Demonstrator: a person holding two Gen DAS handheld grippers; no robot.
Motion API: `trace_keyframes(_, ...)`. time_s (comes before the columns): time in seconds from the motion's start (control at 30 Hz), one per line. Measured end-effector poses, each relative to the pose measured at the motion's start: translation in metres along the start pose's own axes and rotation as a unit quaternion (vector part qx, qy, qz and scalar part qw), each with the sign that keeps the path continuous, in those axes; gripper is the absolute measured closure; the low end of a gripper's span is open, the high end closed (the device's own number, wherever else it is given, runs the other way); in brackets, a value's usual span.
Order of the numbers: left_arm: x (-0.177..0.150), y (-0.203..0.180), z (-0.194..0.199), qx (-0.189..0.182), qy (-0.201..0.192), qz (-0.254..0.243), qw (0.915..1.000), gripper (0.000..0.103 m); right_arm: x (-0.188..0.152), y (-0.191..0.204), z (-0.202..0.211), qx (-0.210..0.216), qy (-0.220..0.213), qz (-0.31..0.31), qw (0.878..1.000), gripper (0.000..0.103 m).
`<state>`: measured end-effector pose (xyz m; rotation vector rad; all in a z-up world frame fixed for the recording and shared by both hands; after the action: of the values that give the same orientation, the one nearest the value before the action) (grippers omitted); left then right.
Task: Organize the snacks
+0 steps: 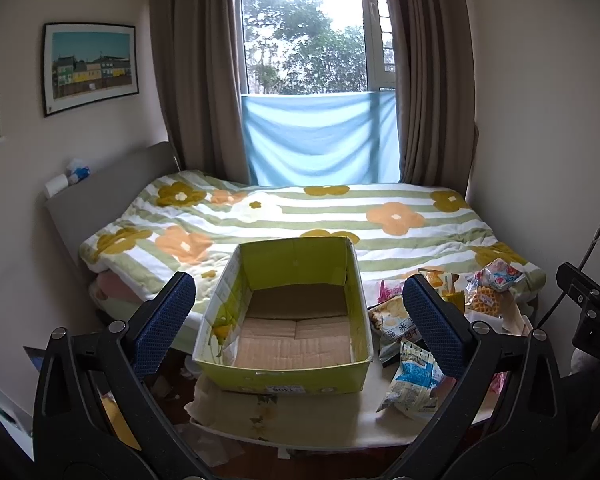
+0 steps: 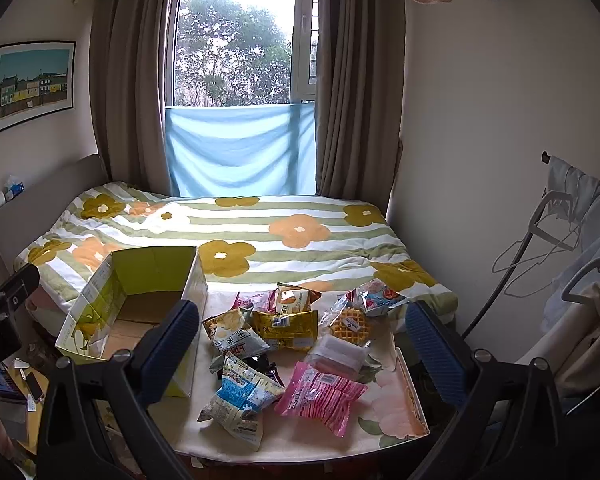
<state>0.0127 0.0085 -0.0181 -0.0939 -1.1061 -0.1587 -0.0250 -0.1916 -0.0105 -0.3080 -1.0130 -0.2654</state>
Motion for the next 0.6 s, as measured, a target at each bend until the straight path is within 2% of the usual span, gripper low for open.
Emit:
trace_keyframes(0.37, 0.001, 0.0, -0.001, 0.005, 0.0, -0.004, 1.0, 0.0, -0.001, 0.002, 0.0, 0.002, 0.001, 0.002, 1.0, 0.0)
trace_keyframes(0.6, 0.001, -0.008, -0.014, -0.005, 0.019, -0.015, 0.9997, 0.0, 0.0, 0.001, -0.009, -0.001, 0.014, 0.001, 1.0, 0.0)
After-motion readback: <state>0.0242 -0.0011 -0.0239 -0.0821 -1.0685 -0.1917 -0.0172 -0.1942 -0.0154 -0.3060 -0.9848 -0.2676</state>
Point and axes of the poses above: each gripper's, at about its wrist camera, not at the fingertips, and z roughly against the way its jaws point, y to its left, x to its top, the point moved 7 cm from there along -z, roughly the way its jaws point, and after that the axes turned 8 degrees about -x, right-handed, at the moved point
